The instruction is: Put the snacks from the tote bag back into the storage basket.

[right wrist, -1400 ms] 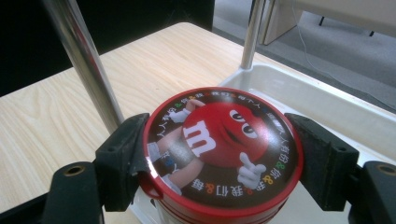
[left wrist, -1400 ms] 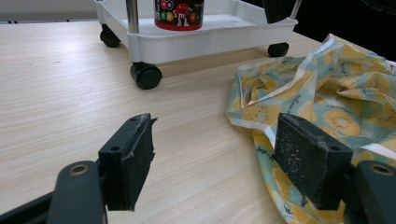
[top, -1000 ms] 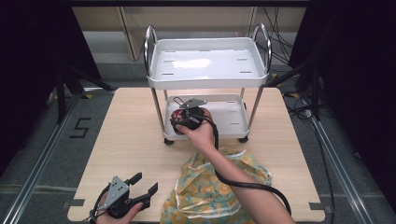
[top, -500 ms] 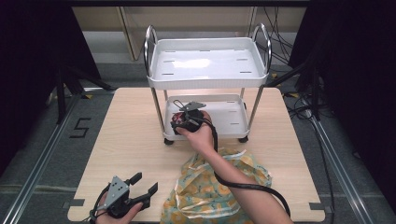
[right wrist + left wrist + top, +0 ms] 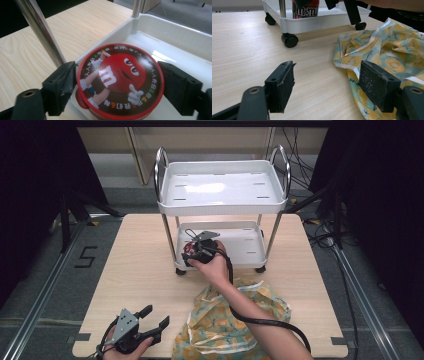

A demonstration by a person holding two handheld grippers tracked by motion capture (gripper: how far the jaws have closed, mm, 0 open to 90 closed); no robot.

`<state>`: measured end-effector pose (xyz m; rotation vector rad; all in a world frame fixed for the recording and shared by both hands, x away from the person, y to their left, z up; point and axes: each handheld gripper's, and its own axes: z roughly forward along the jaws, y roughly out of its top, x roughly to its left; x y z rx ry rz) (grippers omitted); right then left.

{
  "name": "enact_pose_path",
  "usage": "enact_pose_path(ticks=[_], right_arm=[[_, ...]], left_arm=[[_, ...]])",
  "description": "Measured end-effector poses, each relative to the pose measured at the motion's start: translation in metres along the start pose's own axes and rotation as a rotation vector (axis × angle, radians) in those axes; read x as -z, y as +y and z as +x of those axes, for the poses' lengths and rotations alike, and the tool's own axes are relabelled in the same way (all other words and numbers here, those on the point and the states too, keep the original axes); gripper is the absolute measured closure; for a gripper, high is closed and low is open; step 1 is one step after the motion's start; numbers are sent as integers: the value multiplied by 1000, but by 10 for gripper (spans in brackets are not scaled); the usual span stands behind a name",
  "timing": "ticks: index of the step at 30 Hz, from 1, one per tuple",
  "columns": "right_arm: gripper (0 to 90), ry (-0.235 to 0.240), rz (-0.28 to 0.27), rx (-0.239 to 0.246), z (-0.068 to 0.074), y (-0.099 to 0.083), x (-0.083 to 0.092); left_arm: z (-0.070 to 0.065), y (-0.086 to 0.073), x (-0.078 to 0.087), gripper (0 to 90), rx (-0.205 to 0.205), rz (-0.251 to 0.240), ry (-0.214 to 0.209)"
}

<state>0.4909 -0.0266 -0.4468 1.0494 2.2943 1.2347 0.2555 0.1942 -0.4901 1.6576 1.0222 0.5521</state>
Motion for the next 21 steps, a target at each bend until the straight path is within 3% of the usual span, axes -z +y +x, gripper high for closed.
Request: enact_pose_path(ticks=[2, 3, 7, 8, 11, 17, 18, 21], right_arm=[[176, -5, -11, 3, -1, 1, 1], [174, -28, -12, 27, -2, 1, 2], [168, -16, -4, 0, 2, 3, 9], [167, 6, -6, 23, 0, 3, 9], [159, 1, 14, 46, 2, 3, 14], [158, 0, 23, 50, 5, 4, 25], [158, 24, 21, 36, 5, 3, 27], [159, 1, 22, 66, 5, 4, 37]], left_arm=[[0, 0, 0, 279, -1, 2, 1], [0, 0, 0, 279, -1, 2, 2], [0, 0, 0, 279, -2, 2, 1], [0, 0, 0, 279, -2, 0, -1], [0, 0, 0, 279, -2, -1, 0], [-1, 0, 0, 279, 1, 0, 2], [0, 0, 0, 279, -4, 0, -1], [0, 0, 0, 279, -3, 6, 4]])
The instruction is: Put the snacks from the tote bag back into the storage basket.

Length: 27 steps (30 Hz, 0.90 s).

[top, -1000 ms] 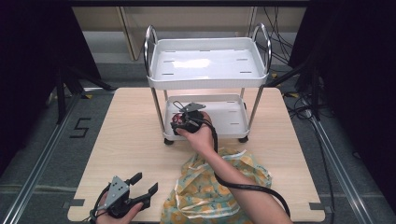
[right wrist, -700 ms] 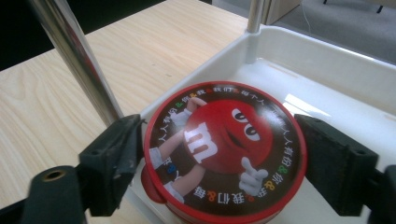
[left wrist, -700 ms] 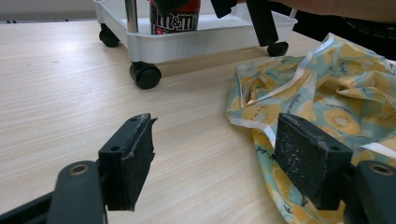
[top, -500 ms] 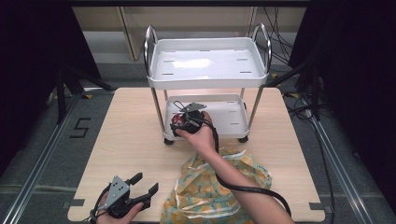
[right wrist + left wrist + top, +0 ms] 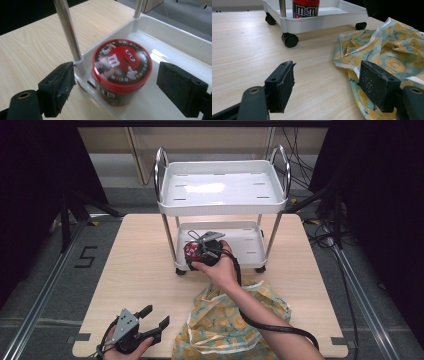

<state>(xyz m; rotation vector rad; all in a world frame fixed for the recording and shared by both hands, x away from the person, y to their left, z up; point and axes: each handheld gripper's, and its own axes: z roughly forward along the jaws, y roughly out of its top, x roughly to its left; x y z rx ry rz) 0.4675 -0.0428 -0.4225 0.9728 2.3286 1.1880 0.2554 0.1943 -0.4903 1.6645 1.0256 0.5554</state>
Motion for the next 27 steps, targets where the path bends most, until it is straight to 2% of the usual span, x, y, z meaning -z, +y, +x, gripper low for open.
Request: enact_pose_path(ticks=[1, 2, 3, 4, 5, 8, 11, 13, 15, 17, 18, 21, 24, 27], right_arm=[[159, 14, 11, -11, 0, 0, 4], [159, -3, 3, 22, -1, -1, 5], [160, 14, 13, 5, 0, -1, 9], [162, -7, 13, 13, 0, -2, 9], [162, -7, 13, 13, 0, -2, 9], [167, 8, 17, 24, -3, -5, 16], [167, 18, 21, 13, -4, -8, 22], [167, 13, 16, 36, -5, -10, 26], [167, 26, 35, 23, -5, -13, 33], [167, 19, 21, 58, -8, -16, 37], [167, 29, 24, 35, -7, -17, 40], [167, 20, 19, 58, -9, -21, 45], [168, 34, 12, 48, -8, -25, 52], [170, 19, 12, 36, -9, -27, 58]], left_arm=[[0, 0, 0, 279, 1, -2, -2], [0, 0, 0, 279, 1, -1, -1], [0, 0, 0, 278, 1, -1, -1], [-1, 0, -1, 278, 3, -1, -4], [-1, 0, -1, 278, 3, -1, -4], [-1, -1, -1, 277, 9, -8, -3], [0, -1, -1, 277, 3, -4, -3], [0, -1, -1, 276, 4, -4, -5], [0, -1, 0, 276, 4, -3, 0], [0, -1, -1, 276, 4, -5, -4], [0, -1, -1, 276, 7, -8, -6], [-1, -1, -1, 276, 7, 0, 1], [0, -1, -1, 276, 8, -6, -3], [0, -1, -1, 276, 11, -10, -10]])
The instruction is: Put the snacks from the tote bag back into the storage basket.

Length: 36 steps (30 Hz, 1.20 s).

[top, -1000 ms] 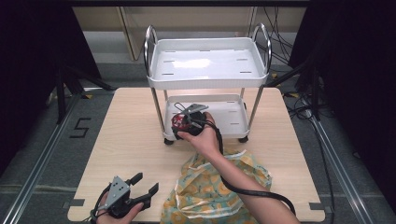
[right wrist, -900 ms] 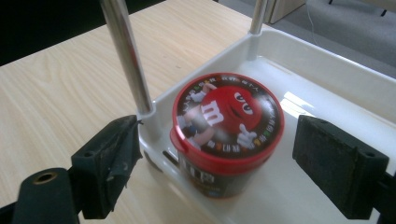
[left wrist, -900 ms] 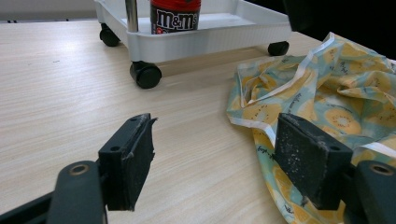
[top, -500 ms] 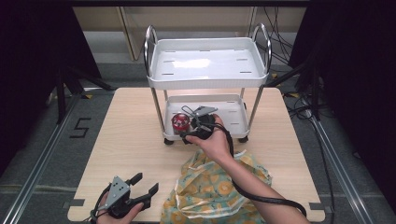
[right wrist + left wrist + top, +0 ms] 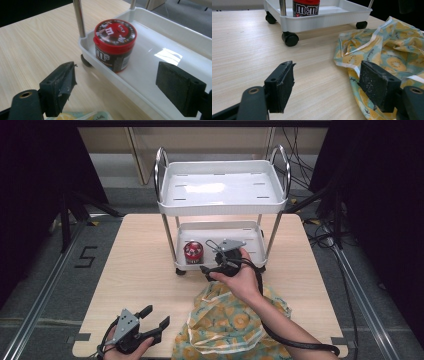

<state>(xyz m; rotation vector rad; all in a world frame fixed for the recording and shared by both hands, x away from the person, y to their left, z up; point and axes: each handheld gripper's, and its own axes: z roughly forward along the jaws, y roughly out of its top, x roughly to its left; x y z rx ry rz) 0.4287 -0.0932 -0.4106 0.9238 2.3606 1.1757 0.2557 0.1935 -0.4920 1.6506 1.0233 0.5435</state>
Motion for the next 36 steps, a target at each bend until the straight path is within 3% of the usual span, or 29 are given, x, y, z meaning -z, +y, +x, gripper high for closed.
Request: enact_pose_path(ticks=[11, 12, 15, 19, 23, 24, 25, 26, 27, 35, 36], right_arm=[[187, 9, -57, 7, -6, -17, 25], [192, 14, -58, -13, -4, -19, 27], [208, 6, -81, 4, -7, -25, 32], [219, 16, -64, -11, -10, -35, 40], [224, 9, -71, -7, -12, -41, 47], [226, 11, -68, -36, -10, -42, 48], [227, 7, -77, -8, -13, -43, 50], [229, 9, -70, -28, -11, -45, 51], [231, 10, -73, -11, -13, -46, 52], [242, 7, -71, -14, -15, -60, 62], [244, 2, -64, -38, -13, -62, 64]], left_arm=[[-1, 0, 0, 278, -4, 14, 17], [-1, 0, 0, 278, -4, 14, 17], [-1, 0, -1, 278, 1, 8, 12], [-1, 0, -1, 278, -14, -2, -1], [-2, 0, 0, 278, -12, 18, 15], [-2, 0, 0, 278, -12, 16, 16], [-2, 0, 0, 278, -11, 15, 16], [-1, 0, 0, 278, -19, 16, 14], [-1, 0, 0, 278, -18, 16, 15], [-1, -1, -1, 283, -20, 13, 16], [-1, -1, -1, 283, -21, 15, 19]])
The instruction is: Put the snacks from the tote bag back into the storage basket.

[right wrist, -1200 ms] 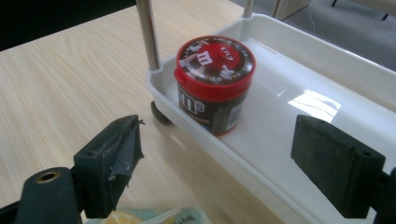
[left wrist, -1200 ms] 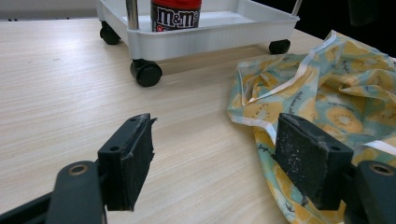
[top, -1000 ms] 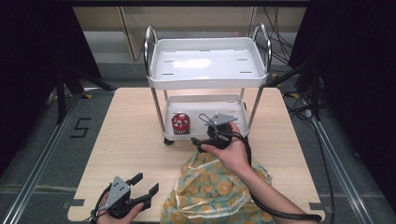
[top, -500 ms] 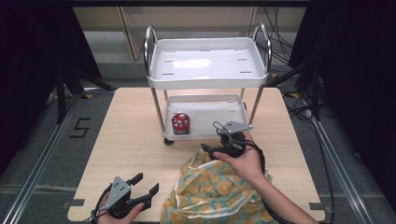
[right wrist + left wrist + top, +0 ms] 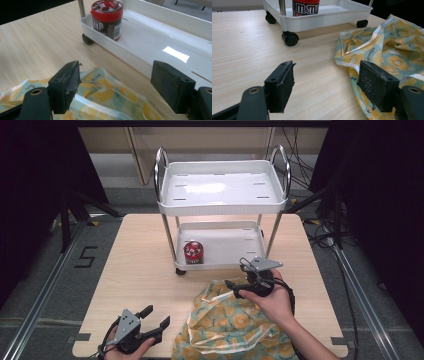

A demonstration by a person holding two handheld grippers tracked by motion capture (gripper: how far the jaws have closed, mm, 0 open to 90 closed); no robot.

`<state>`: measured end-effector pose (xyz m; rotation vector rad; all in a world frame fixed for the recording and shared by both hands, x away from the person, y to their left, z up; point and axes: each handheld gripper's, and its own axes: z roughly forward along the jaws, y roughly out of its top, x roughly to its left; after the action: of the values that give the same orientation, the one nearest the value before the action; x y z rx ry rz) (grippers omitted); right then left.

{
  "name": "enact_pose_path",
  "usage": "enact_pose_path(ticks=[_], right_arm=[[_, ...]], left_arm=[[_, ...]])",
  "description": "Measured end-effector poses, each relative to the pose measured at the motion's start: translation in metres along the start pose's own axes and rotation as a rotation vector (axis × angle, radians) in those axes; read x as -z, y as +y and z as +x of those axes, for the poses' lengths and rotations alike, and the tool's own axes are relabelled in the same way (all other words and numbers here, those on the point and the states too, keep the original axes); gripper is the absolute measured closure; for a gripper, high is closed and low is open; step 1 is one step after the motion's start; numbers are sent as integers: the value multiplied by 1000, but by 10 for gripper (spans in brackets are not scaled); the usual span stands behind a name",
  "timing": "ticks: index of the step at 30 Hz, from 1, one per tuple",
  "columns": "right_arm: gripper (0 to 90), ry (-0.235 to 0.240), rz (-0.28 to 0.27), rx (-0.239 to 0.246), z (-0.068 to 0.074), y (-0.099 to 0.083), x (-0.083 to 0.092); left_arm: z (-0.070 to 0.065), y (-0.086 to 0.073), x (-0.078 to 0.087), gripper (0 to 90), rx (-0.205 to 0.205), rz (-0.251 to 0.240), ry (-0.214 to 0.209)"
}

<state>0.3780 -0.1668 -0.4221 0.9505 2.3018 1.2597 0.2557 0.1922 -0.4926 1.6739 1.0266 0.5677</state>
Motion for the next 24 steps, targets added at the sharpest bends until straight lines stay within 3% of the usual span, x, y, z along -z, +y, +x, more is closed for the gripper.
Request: enact_pose_path(ticks=[1, 5, 6, 7, 8, 11, 13, 14, 16, 17, 18, 21, 24], right_arm=[[246, -2, -8, 22, -3, -1, 2], [251, -9, -10, 13, -5, -9, 10], [253, -12, -13, -16, -3, -12, 12], [254, -16, -20, 11, -5, -13, 14], [254, -7, -12, -7, -4, -15, 15], [255, -11, -15, 9, -6, -21, 20], [255, -12, -7, -27, -5, -26, 24], [255, -12, -19, 2, -7, -28, 25], [255, -16, 3, -45, -5, -33, 29], [256, -18, -5, -17, -9, -35, 30], [256, -21, 4, -50, -7, -37, 32], [257, -23, 4, -54, -7, -44, 35], [258, -19, 9, -72, -6, -49, 37]], left_arm=[[0, 0, 0, 283, -4, -1, -4], [-1, 0, -1, 285, 12, -8, 1], [0, 0, 0, 285, -2, 1, 4], [-1, 0, -1, 285, 6, -6, 3], [0, 0, 0, 285, -4, 3, 5], [0, 0, -1, 285, -3, 2, 6], [0, 0, -1, 285, -5, 3, 8], [0, 0, -1, 284, -4, 3, 9], [-1, 0, 0, 282, -2, 2, 14], [-1, 0, 0, 282, -4, 3, 14], [-1, 0, -1, 282, -4, 3, 15], [-1, -1, -2, 282, 7, -6, 12], [0, -1, -1, 281, -6, 15, 22]])
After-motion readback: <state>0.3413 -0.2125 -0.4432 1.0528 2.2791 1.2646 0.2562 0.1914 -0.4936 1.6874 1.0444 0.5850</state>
